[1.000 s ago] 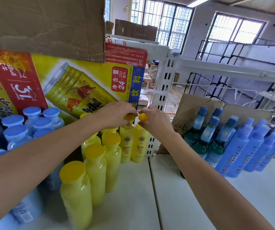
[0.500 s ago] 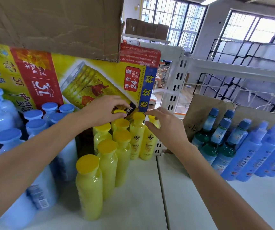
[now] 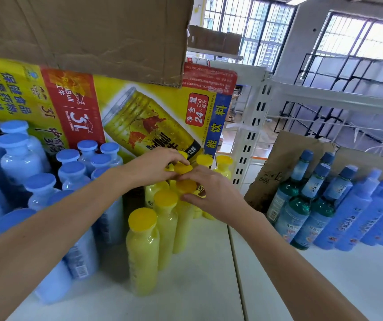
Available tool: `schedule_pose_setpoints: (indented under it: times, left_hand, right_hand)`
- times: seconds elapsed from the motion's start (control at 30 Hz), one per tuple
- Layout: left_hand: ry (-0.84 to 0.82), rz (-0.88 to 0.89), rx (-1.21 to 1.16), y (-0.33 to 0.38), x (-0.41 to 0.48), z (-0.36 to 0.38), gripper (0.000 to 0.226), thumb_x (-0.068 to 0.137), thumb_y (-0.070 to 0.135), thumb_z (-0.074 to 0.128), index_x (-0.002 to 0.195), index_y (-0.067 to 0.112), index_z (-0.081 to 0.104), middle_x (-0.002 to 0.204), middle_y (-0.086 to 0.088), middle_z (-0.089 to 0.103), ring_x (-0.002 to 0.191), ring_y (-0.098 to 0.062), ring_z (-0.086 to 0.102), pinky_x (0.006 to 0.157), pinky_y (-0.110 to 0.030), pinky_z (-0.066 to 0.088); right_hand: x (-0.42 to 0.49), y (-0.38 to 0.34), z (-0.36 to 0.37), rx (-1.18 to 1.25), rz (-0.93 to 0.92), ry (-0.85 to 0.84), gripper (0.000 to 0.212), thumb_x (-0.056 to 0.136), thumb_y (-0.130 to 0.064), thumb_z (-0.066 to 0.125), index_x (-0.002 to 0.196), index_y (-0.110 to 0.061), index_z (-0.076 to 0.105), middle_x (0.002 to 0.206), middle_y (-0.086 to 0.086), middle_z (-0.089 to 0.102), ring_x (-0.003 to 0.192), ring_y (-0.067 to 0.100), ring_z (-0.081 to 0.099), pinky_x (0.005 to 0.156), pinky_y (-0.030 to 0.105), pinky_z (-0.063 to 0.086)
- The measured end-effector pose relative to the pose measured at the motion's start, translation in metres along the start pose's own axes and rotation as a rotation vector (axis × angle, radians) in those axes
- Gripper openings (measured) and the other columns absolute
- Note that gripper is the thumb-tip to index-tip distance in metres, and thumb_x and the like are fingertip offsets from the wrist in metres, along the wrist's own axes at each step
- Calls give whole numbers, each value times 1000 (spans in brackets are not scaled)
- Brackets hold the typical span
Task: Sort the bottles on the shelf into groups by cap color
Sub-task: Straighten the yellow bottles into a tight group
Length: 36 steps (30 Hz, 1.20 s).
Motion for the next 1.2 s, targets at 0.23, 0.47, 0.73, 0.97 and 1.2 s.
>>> schedule_pose_setpoints:
  times: [0.23, 0.47, 0.73, 0.97, 1.2]
  left_hand:
    - [41, -28, -125, 0, 2, 5, 39, 81, 12, 66, 119, 20, 59, 116, -5, 56, 106, -20, 53, 94, -39, 44]
    - [67, -33, -187, 0, 0, 5, 42, 79, 19, 70, 119, 22, 58, 115, 0, 56, 103, -15, 54, 93, -35, 46]
    - [19, 27, -229, 19, 8, 4, 43, 81, 15, 68, 122, 20, 57, 105, 8, 51, 102, -12, 54, 92, -34, 49]
    - [-28, 35, -243, 33, 22, 13, 45, 81, 13, 68, 124, 22, 55, 108, 8, 50, 101, -9, 50, 90, -25, 44]
    - [-83, 18, -207, 32, 31, 19, 44, 83, 14, 65, 125, 23, 54, 112, 7, 48, 100, -8, 47, 89, -23, 39]
  right_hand:
    - [-3, 0, 0, 33, 50, 62, 36, 78, -21, 70, 114, -22, 63, 106, 4, 57, 86, 20, 57, 78, 42, 52]
    - [-14, 12, -14, -12, 110, 86, 36, 79, -23, 71, 114, -21, 63, 108, 4, 57, 91, 17, 53, 84, 35, 49]
    - [-19, 40, -34, -94, 226, 97, 35, 80, -24, 68, 114, -23, 62, 110, 4, 55, 91, 19, 55, 81, 34, 49]
    - [-19, 60, -38, -93, 261, 95, 33, 82, -20, 65, 114, -24, 61, 110, 1, 56, 90, 16, 54, 79, 29, 49]
    - [-23, 70, -38, 59, 197, 64, 37, 82, -8, 63, 117, -21, 60, 110, -2, 51, 92, 16, 54, 84, 29, 52]
Point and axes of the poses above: each hand's wrist, its own x-axis towards the middle knuckle, its own z-axis out of the palm, y = z × x, the point moved 5 cm from there along x, towards the middle knuckle
